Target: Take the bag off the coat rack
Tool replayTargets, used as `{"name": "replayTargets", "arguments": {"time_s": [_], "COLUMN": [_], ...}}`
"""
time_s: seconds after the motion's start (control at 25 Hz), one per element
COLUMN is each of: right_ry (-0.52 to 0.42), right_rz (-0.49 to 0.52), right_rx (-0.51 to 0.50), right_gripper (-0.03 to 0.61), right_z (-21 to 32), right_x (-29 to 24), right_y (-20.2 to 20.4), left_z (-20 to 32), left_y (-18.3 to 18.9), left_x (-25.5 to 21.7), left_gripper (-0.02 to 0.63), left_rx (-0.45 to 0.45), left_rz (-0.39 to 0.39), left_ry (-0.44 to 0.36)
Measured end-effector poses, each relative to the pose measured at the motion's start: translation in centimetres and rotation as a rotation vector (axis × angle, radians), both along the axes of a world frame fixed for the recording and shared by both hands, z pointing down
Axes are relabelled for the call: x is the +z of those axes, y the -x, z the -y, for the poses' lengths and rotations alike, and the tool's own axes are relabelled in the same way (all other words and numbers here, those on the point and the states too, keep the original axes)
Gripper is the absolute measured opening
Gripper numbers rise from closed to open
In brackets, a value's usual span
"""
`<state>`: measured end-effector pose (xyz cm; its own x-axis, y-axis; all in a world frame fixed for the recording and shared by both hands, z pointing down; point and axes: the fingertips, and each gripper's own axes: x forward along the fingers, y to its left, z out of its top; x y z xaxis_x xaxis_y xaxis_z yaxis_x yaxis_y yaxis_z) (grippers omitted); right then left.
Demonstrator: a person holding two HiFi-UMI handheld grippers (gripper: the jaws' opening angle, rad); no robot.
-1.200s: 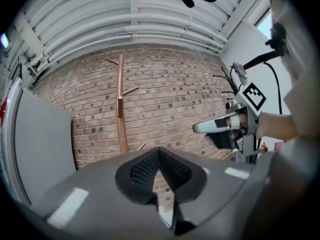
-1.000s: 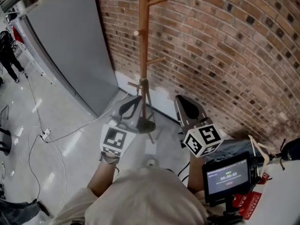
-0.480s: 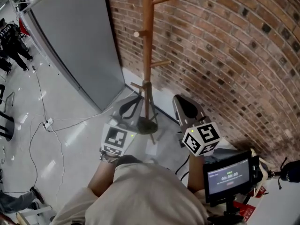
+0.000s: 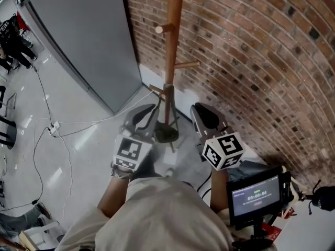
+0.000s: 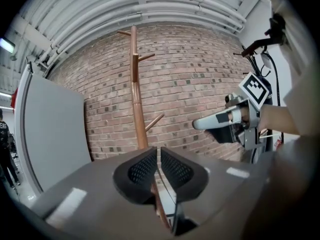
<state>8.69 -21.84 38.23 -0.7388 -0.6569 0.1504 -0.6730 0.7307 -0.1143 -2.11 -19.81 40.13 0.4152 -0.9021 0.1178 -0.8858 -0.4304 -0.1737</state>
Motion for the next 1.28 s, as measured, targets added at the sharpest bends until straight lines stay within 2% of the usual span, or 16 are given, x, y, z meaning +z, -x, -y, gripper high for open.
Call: {"name": "replayTargets", "arguments": {"time_s": [0.28,0.56,0.84,1.28], "right_ry": [0.023,0.06,0.099,0.181], "right_rz": [-0.053,-0.078,-0.102,-0.111], "right_rx": [0.007,-0.023,-0.047,-0.071], "right_gripper": [0.072,0.092,0.098,0.104], "right_z": [2.1,4.4,6.0,7.0], "right_x": [2.5,5.1,7.9,11.2], "right_y": [1.2,3.2,4.8,6.4], "left_z": [2.4,5.1,6.9,8.0], "left_y": [1.1,1.9,1.0,1.1], "left_x": [2.5,5.7,8.9,12.5], "left_gripper": [0.025,0.061,0.11,0.11], "left_rx": [0.019,0.054,0.133,0.156], "left_rz": [0.046,0.049,0.058,0.068], "left_ry": [0.049,0.124,0.202,0.274]}}
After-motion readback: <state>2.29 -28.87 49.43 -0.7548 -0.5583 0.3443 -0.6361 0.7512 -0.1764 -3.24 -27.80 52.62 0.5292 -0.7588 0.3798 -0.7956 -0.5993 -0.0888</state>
